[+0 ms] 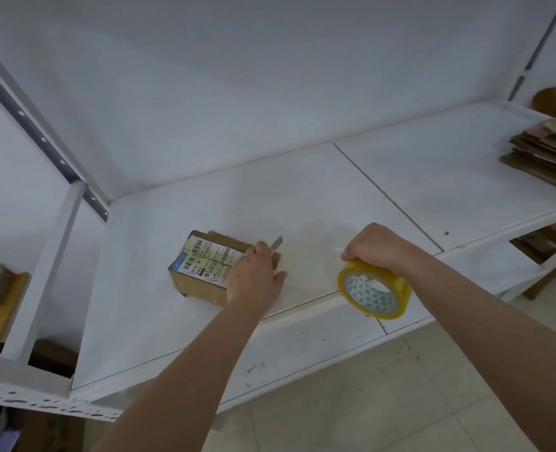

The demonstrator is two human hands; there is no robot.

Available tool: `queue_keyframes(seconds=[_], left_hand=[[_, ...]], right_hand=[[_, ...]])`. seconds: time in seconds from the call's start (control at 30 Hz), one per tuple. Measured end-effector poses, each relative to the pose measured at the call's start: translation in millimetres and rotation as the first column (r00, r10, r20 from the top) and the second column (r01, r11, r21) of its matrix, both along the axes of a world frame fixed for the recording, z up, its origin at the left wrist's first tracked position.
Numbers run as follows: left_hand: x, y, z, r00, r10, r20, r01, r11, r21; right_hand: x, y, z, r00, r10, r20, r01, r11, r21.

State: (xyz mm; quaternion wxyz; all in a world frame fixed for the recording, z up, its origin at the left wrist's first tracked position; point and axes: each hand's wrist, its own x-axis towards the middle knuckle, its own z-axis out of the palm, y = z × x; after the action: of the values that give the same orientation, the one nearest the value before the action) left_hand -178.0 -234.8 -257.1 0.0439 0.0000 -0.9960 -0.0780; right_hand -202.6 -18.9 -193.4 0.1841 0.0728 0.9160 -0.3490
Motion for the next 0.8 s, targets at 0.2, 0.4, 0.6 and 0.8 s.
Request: queue_keyframes(seconds=[0.2,0.4,0.6,0.8], left_hand=[[-1,3,-5,1.000,-0.009,0.005,0.010,0.995,-0.096],[3,-7,-1,0.992,-0.111,0.053,0.116,0.989,-0.096],[2,-56,36,0.892,-0.387,0.236,0.392,0.920,0.028],[3,-101,52,0.871,-0.445,0.207,0.437,0.895,0.085]], right_hand=[[2,-21,-3,0.999,0.040,-0.025,-0.042,0.996,-0.084],[0,-23,-8,0.996,0.046,-0.077,-0.054,0.993,-0.107],[-10,-28,-13,0.988,0.045,-0.147,-0.065,0.989,-0.135],[-19,-56,-10,0.979,0.073,-0.191,-0.106,0.980,-0.170]])
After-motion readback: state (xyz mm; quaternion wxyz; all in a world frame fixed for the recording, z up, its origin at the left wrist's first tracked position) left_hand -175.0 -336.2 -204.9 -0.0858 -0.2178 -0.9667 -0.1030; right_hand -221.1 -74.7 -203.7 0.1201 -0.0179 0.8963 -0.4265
